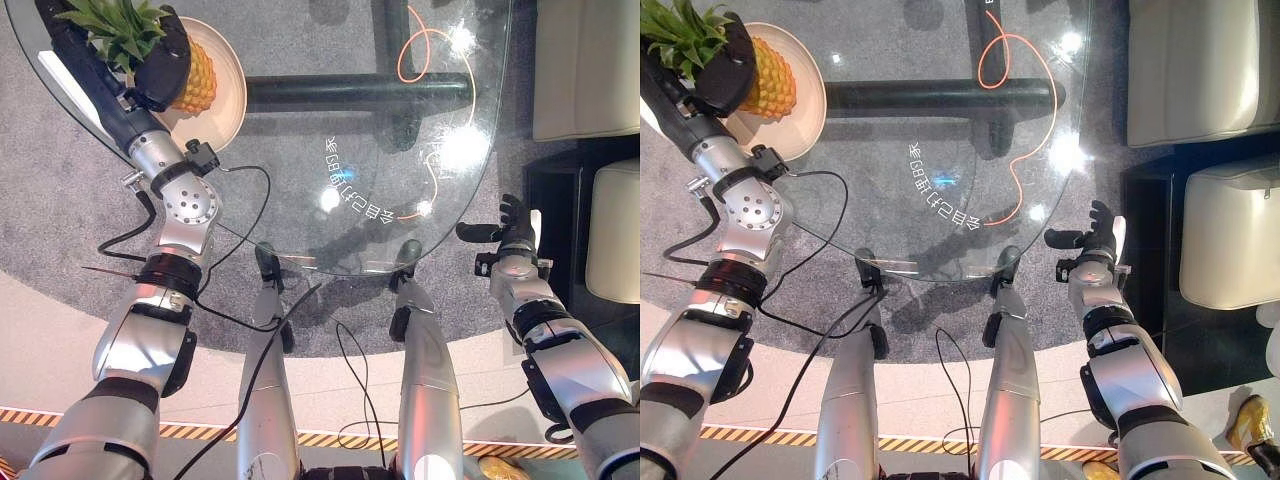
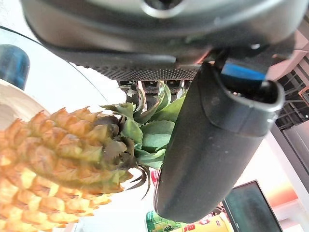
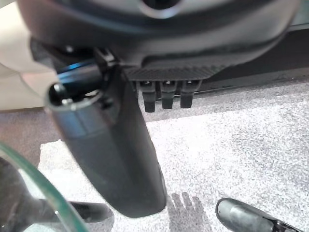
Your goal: Pick up the fruit to the plate
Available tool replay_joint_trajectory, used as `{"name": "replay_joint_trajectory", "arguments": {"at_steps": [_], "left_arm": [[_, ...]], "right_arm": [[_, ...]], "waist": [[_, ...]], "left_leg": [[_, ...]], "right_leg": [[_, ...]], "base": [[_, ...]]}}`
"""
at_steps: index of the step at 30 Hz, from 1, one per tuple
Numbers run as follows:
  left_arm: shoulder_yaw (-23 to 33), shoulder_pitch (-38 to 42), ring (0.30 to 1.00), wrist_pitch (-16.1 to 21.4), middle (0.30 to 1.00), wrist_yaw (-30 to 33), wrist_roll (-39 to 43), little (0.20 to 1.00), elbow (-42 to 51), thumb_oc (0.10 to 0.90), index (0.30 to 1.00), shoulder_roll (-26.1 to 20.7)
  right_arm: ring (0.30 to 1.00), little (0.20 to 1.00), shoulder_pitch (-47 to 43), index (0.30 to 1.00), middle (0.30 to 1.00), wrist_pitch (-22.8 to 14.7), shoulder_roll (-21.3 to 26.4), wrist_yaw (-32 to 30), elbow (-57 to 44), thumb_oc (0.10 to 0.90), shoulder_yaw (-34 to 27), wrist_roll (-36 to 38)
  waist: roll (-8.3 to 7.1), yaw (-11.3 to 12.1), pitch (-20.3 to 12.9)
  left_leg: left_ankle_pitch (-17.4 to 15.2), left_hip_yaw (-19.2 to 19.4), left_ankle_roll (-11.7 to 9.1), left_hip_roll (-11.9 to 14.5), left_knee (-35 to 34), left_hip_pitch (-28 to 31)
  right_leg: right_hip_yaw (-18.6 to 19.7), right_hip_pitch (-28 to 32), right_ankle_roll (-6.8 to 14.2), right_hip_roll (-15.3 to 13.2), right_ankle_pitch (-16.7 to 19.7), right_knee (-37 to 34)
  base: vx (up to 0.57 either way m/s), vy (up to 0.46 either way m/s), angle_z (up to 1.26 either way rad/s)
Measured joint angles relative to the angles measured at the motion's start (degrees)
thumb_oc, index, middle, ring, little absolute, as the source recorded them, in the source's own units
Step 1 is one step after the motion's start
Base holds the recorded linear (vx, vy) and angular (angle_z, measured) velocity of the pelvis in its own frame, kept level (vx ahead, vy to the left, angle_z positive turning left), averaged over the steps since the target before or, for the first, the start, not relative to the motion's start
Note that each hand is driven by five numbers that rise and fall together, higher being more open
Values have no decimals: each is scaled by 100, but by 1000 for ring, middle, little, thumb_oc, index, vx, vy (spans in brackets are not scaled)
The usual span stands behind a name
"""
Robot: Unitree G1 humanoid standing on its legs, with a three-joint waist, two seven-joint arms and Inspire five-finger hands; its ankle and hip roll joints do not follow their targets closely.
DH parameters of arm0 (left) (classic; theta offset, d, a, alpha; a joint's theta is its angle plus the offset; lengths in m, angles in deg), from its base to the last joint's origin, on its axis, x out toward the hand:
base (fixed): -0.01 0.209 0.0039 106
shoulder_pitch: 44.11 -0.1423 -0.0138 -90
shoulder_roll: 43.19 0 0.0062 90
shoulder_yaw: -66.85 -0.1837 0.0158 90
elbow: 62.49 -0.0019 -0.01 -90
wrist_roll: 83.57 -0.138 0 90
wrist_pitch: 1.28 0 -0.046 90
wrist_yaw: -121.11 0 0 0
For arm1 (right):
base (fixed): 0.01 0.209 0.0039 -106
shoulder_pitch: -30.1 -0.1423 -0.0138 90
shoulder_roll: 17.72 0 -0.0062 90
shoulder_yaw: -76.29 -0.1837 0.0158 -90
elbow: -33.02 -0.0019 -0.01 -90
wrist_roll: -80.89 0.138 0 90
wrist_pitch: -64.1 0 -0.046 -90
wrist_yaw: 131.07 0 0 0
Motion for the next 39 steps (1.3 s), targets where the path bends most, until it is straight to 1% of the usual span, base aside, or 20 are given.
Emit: {"name": "replay_joint_trajectory", "arguments": {"at_steps": [4, 6, 9, 15, 19, 20, 24, 37, 39], "left_arm": [[12, -62, 900, 21, 900, 4, -37, 900, 133, 800, 900, 2], [28, -98, 900, 103, 900, 3, -41, 900, 243, 800, 900, 4], [130, -203, 900, 131, 900, -1, -78, 900, 469, 800, 900, 7], [190, -318, 900, 138, 900, 0, -192, 900, 522, 800, 900, 26], [190, -478, 900, 145, 900, 0, -365, 900, 740, 800, 900, 44], [190, -538, 900, 175, 900, 1, -513, 900, 800, 800, 900, 109], [191, -552, 900, 196, 900, 1, -533, 900, 899, 800, 900, 118], [209, -693, 900, 215, 900, -38, -538, 900, 1183, 800, 900, 114], [224, -755, 900, 215, 900, -46, -541, 900, 1345, 800, 900, 104]], "right_arm": [[900, 900, 3, 900, 900, 0, 0, -44, -1, 800, -5, 0], [900, 900, 3, 900, 900, 0, 0, -81, 0, 800, -12, 0], [900, 900, 12, 900, 900, 0, 0, -97, -16, 800, -15, -3], [900, 900, 33, 900, 900, 2, 0, -100, -18, 800, -26, -2], [900, 900, 75, 900, 900, 0, 0, -104, -21, 800, -39, -3], [900, 900, 133, 900, 900, 1, 0, -111, -18, 800, -137, -3], [900, 900, 133, 900, 900, 2, -1, -111, 11, 800, -159, -3], [900, 900, 379, 900, 900, 11, 1, -110, 126, 800, -272, -3], [900, 900, 441, 900, 900, 11, 0, -110, 146, 800, -296, -4]], "waist": [[0, 7, 0], [0, 10, 0], [0, 16, 0], [0, 45, 0], [0, 94, 0], [0, 161, 0], [0, 175, 0], [0, 192, 0], [0, 217, 0]], "left_leg": [[4, -2, -5, 1, 0, 0], [5, -4, -6, 0, 2, 0], [14, -10, -8, 0, 4, 2], [64, -63, -11, -1, 3, 4], [92, -110, -9, -1, 2, 29], [101, -114, -2, -3, -6, 75], [110, -148, 2, -16, -7, 113], [114, -132, 7, -24, -152, 606], [117, -132, 7, -14, -199, 692]], "right_leg": [[-1, 1, 0, 0, 0, 2], [-4, 4, 0, -1, 0, 5], [-11, 10, 0, -6, 0, 13], [-70, 47, -19, -17, 15, 27], [-113, 104, -30, -22, 23, 24], [-114, 149, -37, -21, 29, 21], [-123, 221, -30, -27, 41, 6], [-171, 755, -2, -24, 81, -210], [-196, 862, 10, -11, 106, -289]], "base": [[0, 0, 0], [0, 0, 0], [0, 0, 0], [0, 0, 2], [-2, 1, 3], [0, 0, 0], [-2, 0, 2], [0, 0, 0], [0, 0, 0]]}}
